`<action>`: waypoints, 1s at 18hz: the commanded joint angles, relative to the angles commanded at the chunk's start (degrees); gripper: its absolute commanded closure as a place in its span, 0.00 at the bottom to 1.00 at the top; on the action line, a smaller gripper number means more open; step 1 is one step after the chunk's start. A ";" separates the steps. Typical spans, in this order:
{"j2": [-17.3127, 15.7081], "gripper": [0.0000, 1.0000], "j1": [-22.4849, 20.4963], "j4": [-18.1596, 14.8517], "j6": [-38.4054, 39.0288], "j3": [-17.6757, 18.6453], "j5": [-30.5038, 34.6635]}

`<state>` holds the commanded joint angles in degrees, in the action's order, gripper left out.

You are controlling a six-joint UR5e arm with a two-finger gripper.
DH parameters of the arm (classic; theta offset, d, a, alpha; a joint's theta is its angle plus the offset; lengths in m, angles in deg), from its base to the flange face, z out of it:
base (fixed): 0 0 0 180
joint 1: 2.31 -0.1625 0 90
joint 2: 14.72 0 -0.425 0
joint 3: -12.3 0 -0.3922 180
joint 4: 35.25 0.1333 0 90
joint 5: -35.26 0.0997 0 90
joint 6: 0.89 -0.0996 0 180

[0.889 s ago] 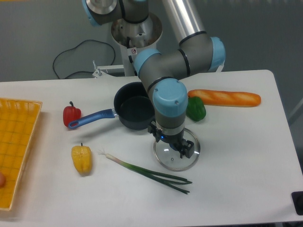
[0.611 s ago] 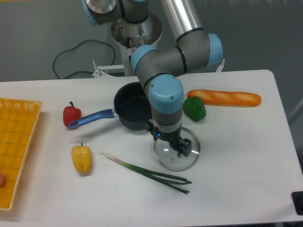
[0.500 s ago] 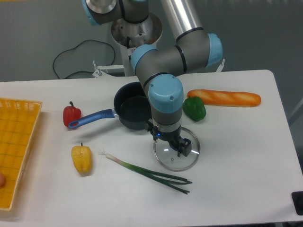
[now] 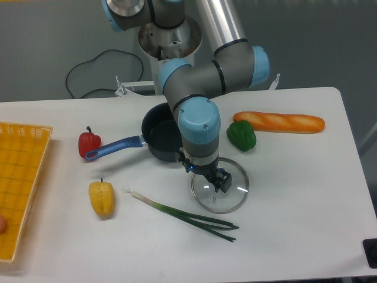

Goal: Pick up the green onion
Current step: 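Move the gripper from above the glass lid toward the green onion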

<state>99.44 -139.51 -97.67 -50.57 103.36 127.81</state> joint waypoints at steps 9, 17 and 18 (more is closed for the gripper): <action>2.11 0.00 1.67 1.60 18.09 0.17 0.61; 2.20 0.00 6.06 1.60 36.82 0.44 3.95; 2.20 0.00 6.59 1.60 38.76 0.44 4.22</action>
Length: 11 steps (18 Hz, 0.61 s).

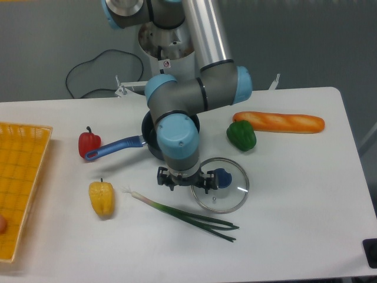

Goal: Pick up the green onion
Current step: 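Move the gripper from above the glass lid toward the green onion, then lower the open gripper onto the white root end of the green onion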

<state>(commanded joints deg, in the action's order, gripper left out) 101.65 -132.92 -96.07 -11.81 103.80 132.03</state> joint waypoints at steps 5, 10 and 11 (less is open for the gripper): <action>0.09 0.00 1.76 0.00 14.75 -0.26 5.44; 1.40 0.00 1.94 0.26 27.05 0.27 5.01; 1.75 0.00 1.76 0.61 31.18 0.09 4.75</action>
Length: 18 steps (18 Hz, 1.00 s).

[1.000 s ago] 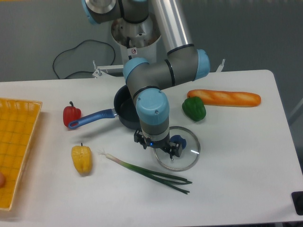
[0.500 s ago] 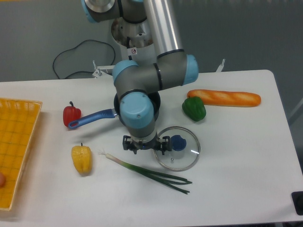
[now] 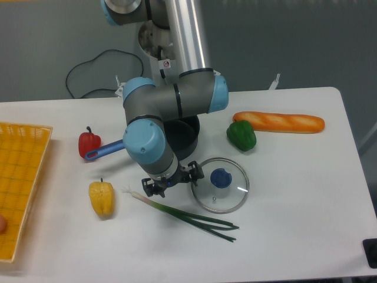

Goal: Pick up the green onion
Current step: 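Lower the open gripper onto the white root end of the green onion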

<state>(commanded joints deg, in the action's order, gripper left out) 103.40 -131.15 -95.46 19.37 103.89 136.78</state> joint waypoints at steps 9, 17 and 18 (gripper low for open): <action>3.07 0.00 1.05 2.90 6.63 -2.55 -5.62; 6.42 0.00 3.51 2.90 6.46 -1.85 -8.35; 6.33 0.00 3.60 2.82 6.46 -1.85 -8.35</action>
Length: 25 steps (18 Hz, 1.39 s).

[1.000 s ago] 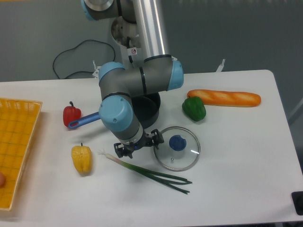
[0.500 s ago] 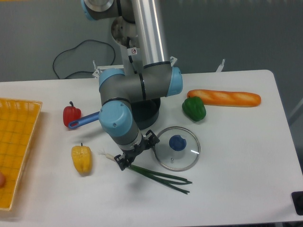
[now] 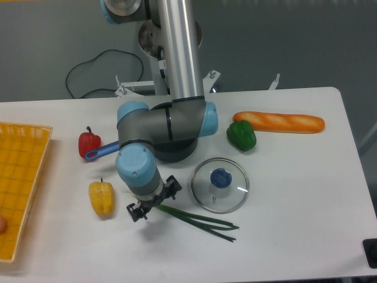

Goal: Pick up the green onion
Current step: 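Lower the open gripper onto the white root end of the green onion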

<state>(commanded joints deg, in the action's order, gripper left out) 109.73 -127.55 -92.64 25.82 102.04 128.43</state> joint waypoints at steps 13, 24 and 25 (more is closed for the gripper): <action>-0.62 0.06 0.00 0.00 -1.49 2.55 -0.88; -0.44 0.24 0.00 0.09 -1.41 2.81 -1.05; -0.44 0.28 0.00 0.17 -1.41 2.81 -1.14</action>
<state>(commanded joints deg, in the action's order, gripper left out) 109.29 -127.55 -92.47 24.42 104.85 127.29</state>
